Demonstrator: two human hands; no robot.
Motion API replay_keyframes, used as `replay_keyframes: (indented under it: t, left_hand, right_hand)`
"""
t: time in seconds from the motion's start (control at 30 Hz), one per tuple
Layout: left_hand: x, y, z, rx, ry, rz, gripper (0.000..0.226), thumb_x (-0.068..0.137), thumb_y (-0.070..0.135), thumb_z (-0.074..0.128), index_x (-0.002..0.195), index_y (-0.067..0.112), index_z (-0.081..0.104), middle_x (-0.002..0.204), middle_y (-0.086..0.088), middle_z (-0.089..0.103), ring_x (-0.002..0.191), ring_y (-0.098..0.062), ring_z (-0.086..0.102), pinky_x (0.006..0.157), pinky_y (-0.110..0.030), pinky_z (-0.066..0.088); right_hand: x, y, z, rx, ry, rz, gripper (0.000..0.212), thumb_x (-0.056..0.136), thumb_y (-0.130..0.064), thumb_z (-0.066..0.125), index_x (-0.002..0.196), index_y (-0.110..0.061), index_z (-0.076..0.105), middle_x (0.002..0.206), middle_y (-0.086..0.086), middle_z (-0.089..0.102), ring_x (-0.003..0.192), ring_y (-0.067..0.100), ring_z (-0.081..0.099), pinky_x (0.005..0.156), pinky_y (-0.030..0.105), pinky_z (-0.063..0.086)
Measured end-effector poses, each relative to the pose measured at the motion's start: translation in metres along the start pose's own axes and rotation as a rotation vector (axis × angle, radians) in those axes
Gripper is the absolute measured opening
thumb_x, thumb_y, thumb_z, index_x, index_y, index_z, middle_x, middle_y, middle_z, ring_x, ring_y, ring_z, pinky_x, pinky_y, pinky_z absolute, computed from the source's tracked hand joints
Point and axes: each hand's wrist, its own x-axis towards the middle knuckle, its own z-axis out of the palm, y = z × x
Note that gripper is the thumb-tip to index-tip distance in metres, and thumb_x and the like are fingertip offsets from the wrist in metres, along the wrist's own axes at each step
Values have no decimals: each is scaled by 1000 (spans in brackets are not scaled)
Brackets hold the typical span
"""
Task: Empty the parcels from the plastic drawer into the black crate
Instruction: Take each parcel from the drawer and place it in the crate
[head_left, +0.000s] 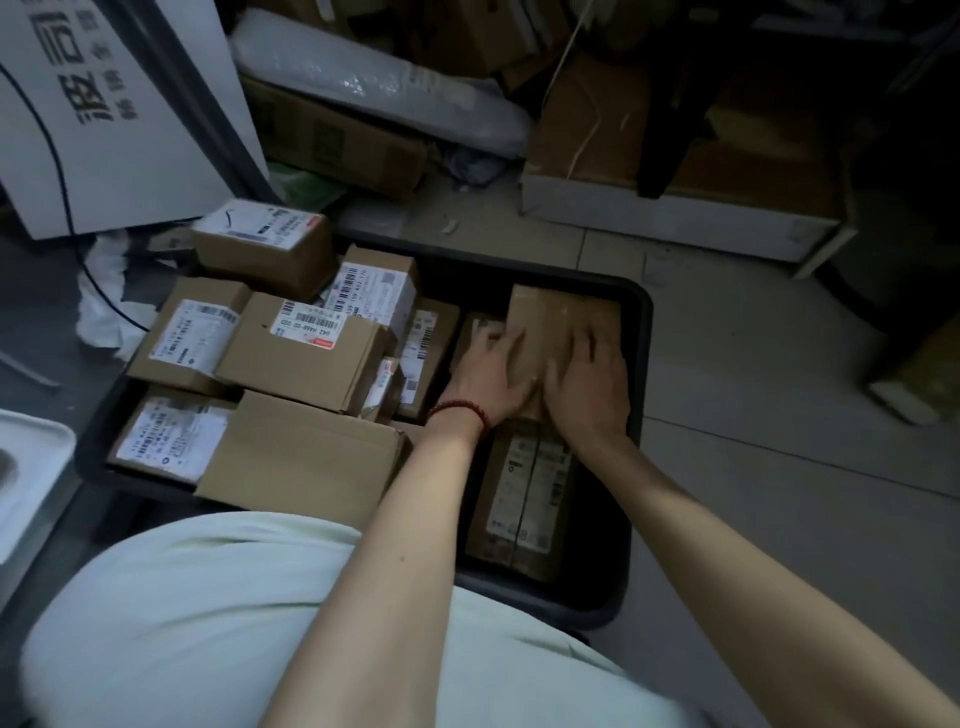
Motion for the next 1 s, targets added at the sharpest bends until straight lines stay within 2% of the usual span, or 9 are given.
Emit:
replay_keyframes:
  t: [0.13,0.2,0.3,0.43,0.57,0.7,0.8,0.9,1.0]
  left_hand:
    - [-7,6,-4,542,34,37,69,94,53,41,152,25,18,154,-4,23,135,-28,29,105,-45,32]
    - [-16,6,-12,621,74,-2,65,93,54,41,149,26,24,152,-3,30,135,-27,29,103,-44,30]
    - [-33,3,-29,568,204,-77,56,93,51,41,141,22,40,142,-4,45,130,-25,37,98,-41,32]
    - [-69,-14,-63,490,339,-235,49,93,48,42,135,24,47,135,-2,52,125,-23,43,96,-40,34]
    - [-120,-33,-93,412,487,-343,40,92,46,47,124,24,56,125,-1,58,117,-23,49,92,-39,36]
    - [-181,-50,-141,437,674,-435,37,90,46,48,123,29,57,125,3,60,119,-22,48,95,-40,35]
    - [-244,-71,-168,459,774,-587,35,89,45,50,119,29,59,122,1,61,117,-24,50,95,-40,34]
    - [-313,-96,-176,377,852,-772,36,91,44,50,122,29,58,126,0,60,118,-26,51,96,-40,33]
    - [-374,-113,-175,302,889,-947,38,91,46,49,125,29,57,130,0,58,119,-27,51,99,-41,33]
  right_hand:
    - [1,3,-5,-78,-61,-12,58,101,-37,35,150,-8,24,159,13,18,145,30,18,118,40,17]
    - [4,2,-11,-136,-84,-26,59,99,-39,37,148,-8,27,156,14,24,141,31,24,117,41,21]
    - [5,-7,-19,-204,-98,-49,58,95,-43,44,141,-9,38,144,16,40,130,34,38,111,42,30]
    - [-12,-51,-20,-13,-176,-211,53,91,-52,49,130,-17,51,126,10,56,115,30,52,93,40,47]
    - [-36,-113,-17,-20,-199,-510,52,87,-60,48,124,-24,57,123,3,60,110,24,55,88,36,47]
    - [-72,-182,-9,-9,-229,-704,55,87,-62,45,129,-27,53,129,3,56,117,24,53,85,37,46]
    - [-112,-231,0,29,-260,-855,51,89,-58,47,126,-24,54,126,5,56,117,27,53,84,36,45]
    - [-161,-274,9,86,-314,-1003,50,89,-54,50,129,-24,54,129,6,55,119,28,52,89,38,45]
    - [-204,-309,15,63,-364,-1123,52,89,-53,51,132,-24,53,132,5,53,121,28,51,86,37,44]
